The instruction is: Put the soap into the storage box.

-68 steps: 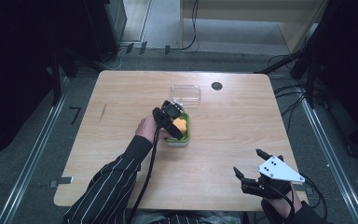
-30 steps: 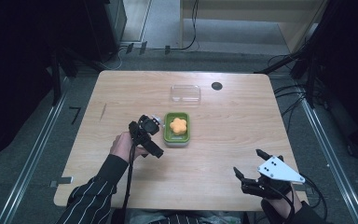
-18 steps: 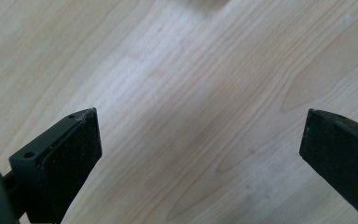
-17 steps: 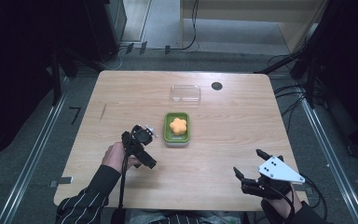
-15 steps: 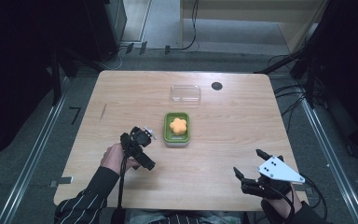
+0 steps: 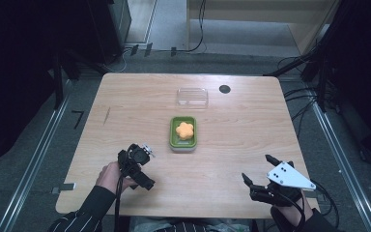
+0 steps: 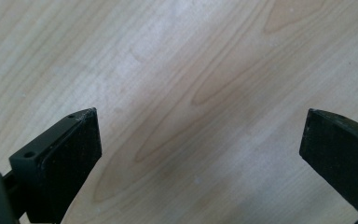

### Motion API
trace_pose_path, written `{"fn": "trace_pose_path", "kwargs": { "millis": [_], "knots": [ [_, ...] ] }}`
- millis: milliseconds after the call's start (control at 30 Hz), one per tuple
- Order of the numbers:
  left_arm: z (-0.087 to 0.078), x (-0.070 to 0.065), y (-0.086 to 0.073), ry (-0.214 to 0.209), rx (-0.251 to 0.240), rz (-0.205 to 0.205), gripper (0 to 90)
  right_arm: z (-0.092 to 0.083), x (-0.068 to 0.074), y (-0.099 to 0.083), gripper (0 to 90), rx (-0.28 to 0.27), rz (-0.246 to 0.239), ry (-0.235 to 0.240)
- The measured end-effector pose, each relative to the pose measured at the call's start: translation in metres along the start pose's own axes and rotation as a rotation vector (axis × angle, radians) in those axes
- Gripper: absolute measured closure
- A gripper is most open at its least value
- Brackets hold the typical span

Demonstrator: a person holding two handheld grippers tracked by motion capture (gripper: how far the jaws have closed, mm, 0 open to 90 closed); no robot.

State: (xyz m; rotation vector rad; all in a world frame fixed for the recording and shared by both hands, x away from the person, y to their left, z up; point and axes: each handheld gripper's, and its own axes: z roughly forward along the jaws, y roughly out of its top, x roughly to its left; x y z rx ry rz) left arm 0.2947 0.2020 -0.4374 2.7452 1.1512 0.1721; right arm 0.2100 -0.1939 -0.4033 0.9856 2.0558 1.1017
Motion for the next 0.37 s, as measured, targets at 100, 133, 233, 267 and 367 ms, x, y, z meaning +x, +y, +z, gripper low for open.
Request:
{"fn": "trace_pose_path", "kwargs": {
  "millis": [100, 133, 233, 267, 367],
  "knots": [
    [0.0013, -0.0013, -0.0043, -0.004, 0.005, 0.002, 0.0, 0.0001, 0.0000, 0.0000, 13.6, -0.001, -0.002, 0.000],
    [0.0021, -0.0011, -0.0052, -0.009, 0.002, -0.002, 0.0, 0.0000, 0.0001, 0.0000, 13.6, 0.000, 0.001, -0.001],
    [0.0042, -0.0003, -0.0055, -0.012, 0.012, -0.005, 0.0, 0.0001, -0.0001, 0.0000, 13.6, 0.000, -0.004, 0.002],
    [0.0042, -0.0005, -0.0049, -0.009, 0.013, 0.001, 0.0, 0.0003, 0.0000, 0.0001, 13.6, 0.001, -0.003, 0.002],
    [0.0049, -0.0016, -0.0032, 0.001, 0.007, 0.005, 0.0, 0.0006, -0.0006, -0.0001, 13.6, 0.000, -0.002, 0.001]
  ]
}}
